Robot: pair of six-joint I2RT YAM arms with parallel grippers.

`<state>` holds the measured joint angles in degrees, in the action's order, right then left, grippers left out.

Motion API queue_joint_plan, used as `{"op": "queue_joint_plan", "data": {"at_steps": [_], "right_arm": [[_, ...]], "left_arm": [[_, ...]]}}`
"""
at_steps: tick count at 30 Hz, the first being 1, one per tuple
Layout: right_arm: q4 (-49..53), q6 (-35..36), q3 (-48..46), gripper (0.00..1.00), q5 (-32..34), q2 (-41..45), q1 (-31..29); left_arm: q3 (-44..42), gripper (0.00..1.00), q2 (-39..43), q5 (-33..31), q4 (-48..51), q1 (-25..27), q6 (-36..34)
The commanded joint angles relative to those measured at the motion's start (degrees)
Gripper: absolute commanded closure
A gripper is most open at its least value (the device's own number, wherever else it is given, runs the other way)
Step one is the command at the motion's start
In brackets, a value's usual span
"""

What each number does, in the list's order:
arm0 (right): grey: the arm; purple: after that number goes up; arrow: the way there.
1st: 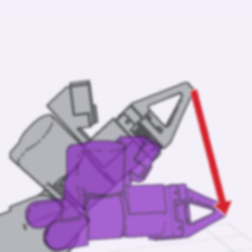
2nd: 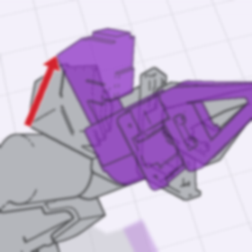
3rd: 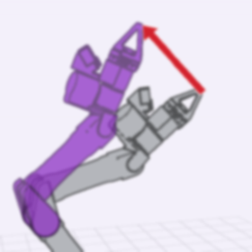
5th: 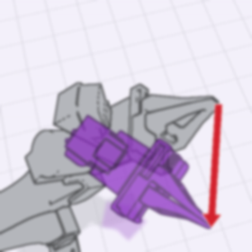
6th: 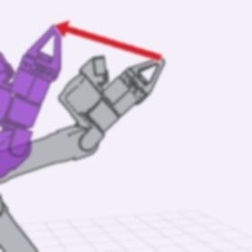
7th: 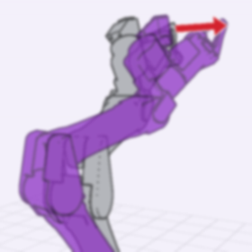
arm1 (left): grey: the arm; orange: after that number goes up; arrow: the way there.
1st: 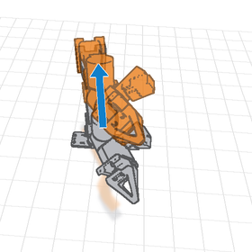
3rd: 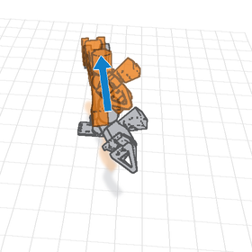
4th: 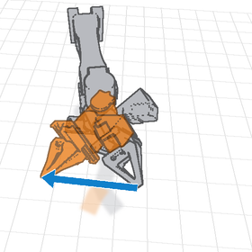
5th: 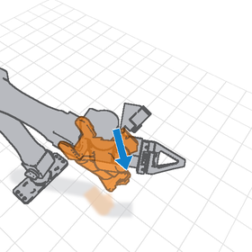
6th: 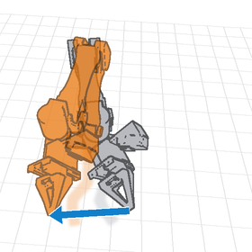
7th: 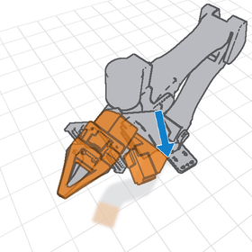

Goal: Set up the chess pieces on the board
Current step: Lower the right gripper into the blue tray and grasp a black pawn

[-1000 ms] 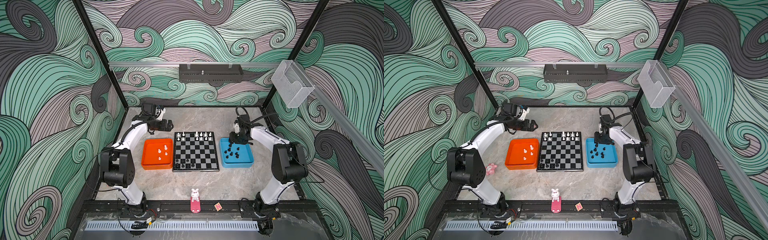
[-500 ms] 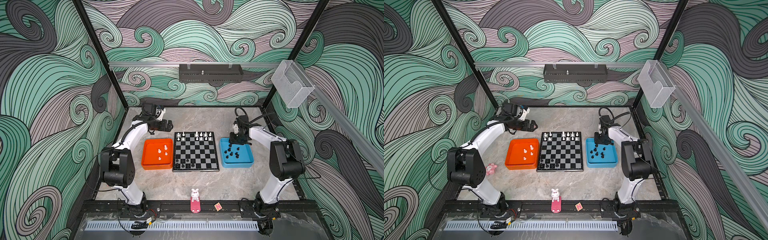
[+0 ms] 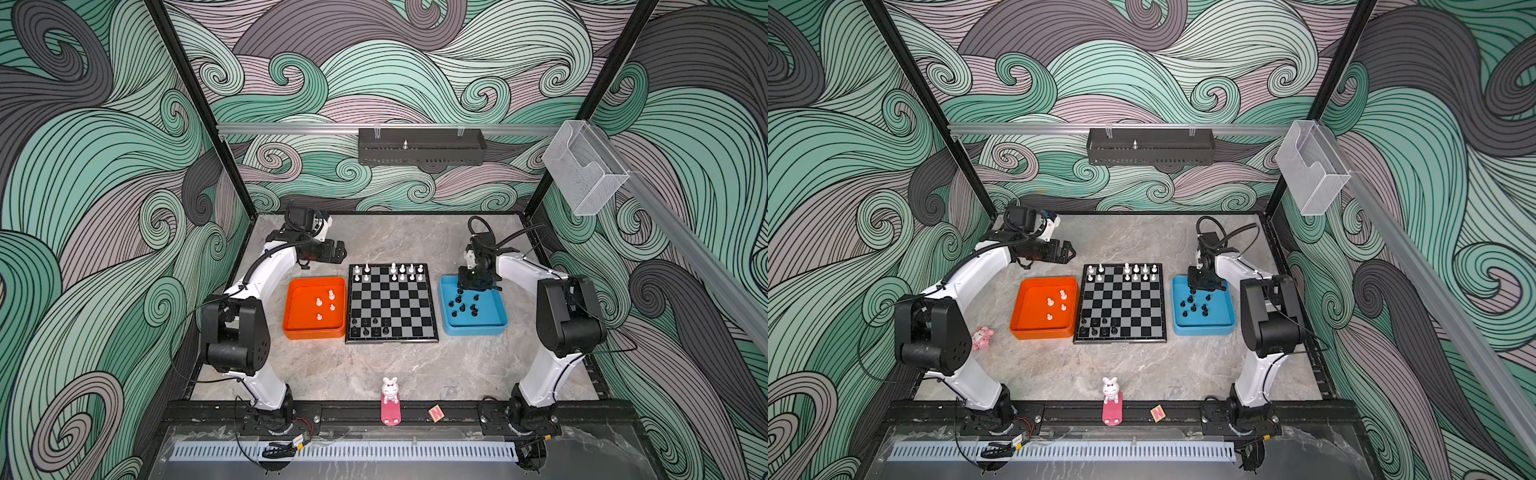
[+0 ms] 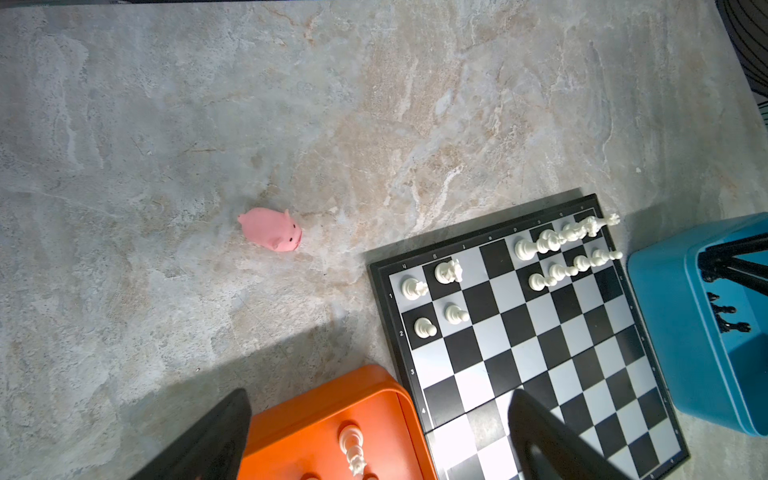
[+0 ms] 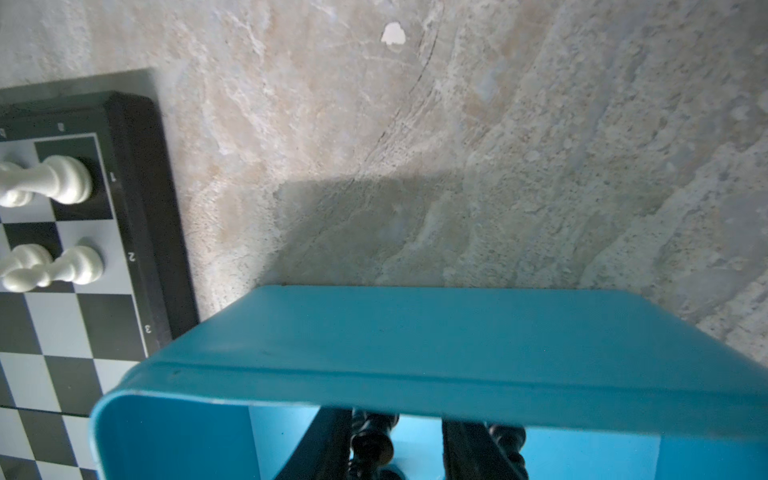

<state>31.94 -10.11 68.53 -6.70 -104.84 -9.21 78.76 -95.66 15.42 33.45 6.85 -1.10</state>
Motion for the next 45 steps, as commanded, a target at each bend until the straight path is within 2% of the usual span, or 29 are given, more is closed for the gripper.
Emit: {"op": "queue_joint_plan", "data": {"at_steps": [1,19,45], "right_arm": [[0.1,-0.4,0.1,0.65,-1.1,-0.5,-0.2],[1.9,0.2,1.1,0.78,-1.3,0.3,-0.7],[3.9,1.7,2.6,0.85,2.0,3.0,-1.2]], "left_arm": [[0.6,0.01,0.9,-0.8,1.6,0.4,-0.9],[0.6,0.01,0.7,-0.8,1.5,0.5,-0.9],[0.6,0.01,1.1,-0.3,1.2,0.6,-0.6]]}}
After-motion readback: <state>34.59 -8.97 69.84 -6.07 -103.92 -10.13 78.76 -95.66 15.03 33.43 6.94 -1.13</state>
